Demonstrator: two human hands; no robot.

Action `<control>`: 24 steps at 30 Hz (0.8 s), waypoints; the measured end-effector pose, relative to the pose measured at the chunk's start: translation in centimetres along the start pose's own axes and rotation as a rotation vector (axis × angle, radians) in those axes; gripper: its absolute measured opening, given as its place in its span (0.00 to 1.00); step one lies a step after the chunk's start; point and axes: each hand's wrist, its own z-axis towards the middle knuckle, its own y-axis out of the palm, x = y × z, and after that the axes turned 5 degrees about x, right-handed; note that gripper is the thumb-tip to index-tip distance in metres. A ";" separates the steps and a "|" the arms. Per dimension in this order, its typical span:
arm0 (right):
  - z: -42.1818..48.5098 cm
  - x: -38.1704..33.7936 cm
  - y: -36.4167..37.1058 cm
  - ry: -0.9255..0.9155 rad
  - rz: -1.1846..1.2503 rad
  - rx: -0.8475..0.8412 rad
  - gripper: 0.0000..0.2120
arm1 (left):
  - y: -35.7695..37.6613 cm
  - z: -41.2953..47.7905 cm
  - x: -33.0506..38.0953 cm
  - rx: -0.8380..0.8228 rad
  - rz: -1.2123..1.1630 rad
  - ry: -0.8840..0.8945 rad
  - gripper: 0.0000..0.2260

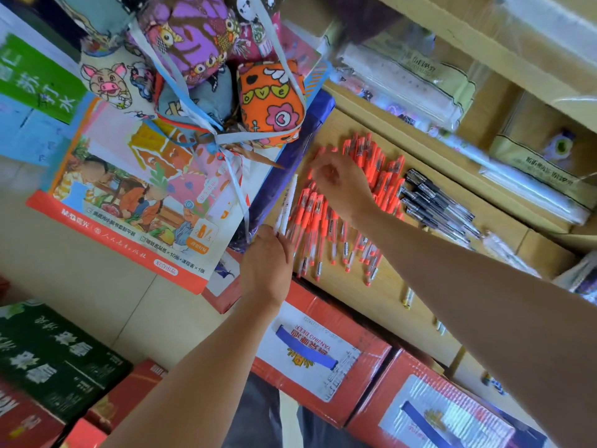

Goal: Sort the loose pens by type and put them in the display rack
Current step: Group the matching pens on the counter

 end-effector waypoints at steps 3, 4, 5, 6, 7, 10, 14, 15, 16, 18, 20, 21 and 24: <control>-1.7 -1.2 -0.9 0.341 0.305 -0.193 0.11 | -0.2 -0.9 1.6 -0.022 -0.066 0.095 0.10; -2.3 -1.2 -1.3 0.393 0.363 -0.239 0.11 | -0.3 -1.2 2.2 -0.037 -0.101 0.131 0.09; -2.9 -1.2 -1.8 0.409 0.403 -0.256 0.10 | -0.2 -1.4 2.8 -0.061 -0.128 0.167 0.08; -3.4 -1.1 -2.6 0.413 0.435 -0.250 0.08 | -0.2 -1.8 3.3 -0.091 -0.148 0.207 0.07; -4.0 -1.0 -3.5 0.412 0.455 -0.237 0.06 | -0.1 -2.0 3.8 -0.123 -0.163 0.246 0.08; -6.1 0.4 -6.4 0.416 0.400 -0.264 0.08 | 0.8 -3.4 5.5 -0.238 -0.207 0.304 0.11; -10.2 2.8 -9.7 0.450 0.369 -0.215 0.11 | 2.2 -6.5 8.1 -0.402 -0.331 0.264 0.10; -11.3 3.6 -10.5 0.463 0.368 -0.157 0.12 | 2.6 -7.4 8.7 -0.451 -0.334 0.265 0.10; -12.5 4.5 -11.4 0.475 0.367 -0.099 0.13 | 3.1 -8.3 9.3 -0.492 -0.308 0.286 0.12; -15.1 6.0 -13.2 0.504 0.389 -0.049 0.11 | 4.4 -10.0 10.5 -0.550 -0.259 0.288 0.13; -17.6 7.5 -14.7 0.539 0.387 -0.093 0.10 | 5.7 -11.6 12.0 -0.600 -0.271 0.252 0.13; -18.7 8.3 -15.3 0.558 0.347 -0.116 0.11 | 6.2 -12.5 12.8 -0.629 -0.249 0.255 0.13; -21.3 10.8 -17.1 0.606 0.265 -0.031 0.13 | 7.7 -14.1 14.2 -0.605 -0.024 0.433 0.12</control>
